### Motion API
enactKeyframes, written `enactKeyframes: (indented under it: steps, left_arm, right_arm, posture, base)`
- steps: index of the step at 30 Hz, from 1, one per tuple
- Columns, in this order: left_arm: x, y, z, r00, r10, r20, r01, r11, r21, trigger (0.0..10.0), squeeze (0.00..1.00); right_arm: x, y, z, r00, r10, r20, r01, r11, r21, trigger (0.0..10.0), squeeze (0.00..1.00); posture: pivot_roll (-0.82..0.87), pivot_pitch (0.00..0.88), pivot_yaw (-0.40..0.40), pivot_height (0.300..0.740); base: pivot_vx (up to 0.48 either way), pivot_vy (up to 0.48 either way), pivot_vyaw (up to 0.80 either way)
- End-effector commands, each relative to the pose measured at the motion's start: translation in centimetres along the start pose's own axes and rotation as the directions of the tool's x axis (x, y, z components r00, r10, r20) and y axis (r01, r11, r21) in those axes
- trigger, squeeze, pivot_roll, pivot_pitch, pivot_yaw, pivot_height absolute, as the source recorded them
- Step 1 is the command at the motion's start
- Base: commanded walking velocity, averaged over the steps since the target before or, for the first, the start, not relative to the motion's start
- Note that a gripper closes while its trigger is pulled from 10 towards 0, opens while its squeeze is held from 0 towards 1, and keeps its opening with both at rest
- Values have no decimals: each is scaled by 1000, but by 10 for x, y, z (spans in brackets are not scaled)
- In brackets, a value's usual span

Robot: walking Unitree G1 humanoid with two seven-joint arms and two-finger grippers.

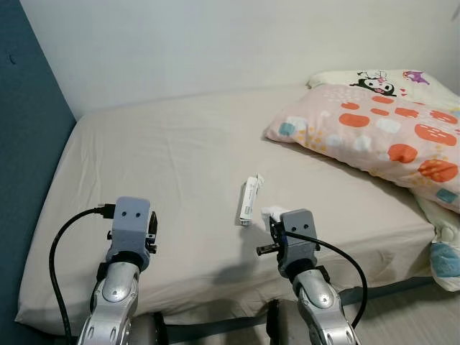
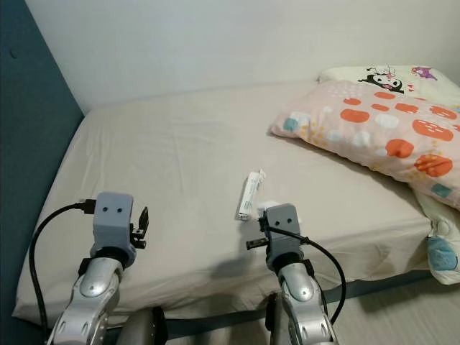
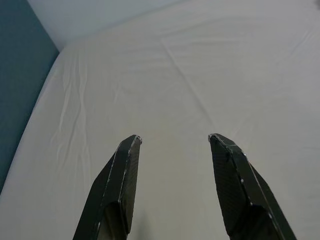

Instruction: Clean up the room

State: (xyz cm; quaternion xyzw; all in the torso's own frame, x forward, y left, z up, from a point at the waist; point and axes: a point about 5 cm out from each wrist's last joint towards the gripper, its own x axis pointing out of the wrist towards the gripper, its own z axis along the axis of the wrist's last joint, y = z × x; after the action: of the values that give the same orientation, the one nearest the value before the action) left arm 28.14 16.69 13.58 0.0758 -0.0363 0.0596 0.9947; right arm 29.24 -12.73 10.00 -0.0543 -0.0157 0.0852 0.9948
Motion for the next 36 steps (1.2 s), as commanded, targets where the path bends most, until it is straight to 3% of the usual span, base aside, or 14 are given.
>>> enactKeyframes:
  steps: [1, 36]
  left_arm:
    - [-2, -5, -7, 1000, -14, -26, 14, 1000, -13, 10000, 0]
    - [-4, -7, -5, 999, -31, 10, 31, 998, -46, 10000, 0]
  right_arm:
    - [-2, 3, -1, 1000, 0, -13, 0, 1000, 2, 10000, 0]
    - [-3, 5, 0, 1000, 23, -21, -23, 1000, 3, 10000, 0]
  posture:
    - [4, 109, -15, 589]
    - [4, 90, -34, 740]
  base:
    - [0, 0, 0]
    - [0, 0, 0]
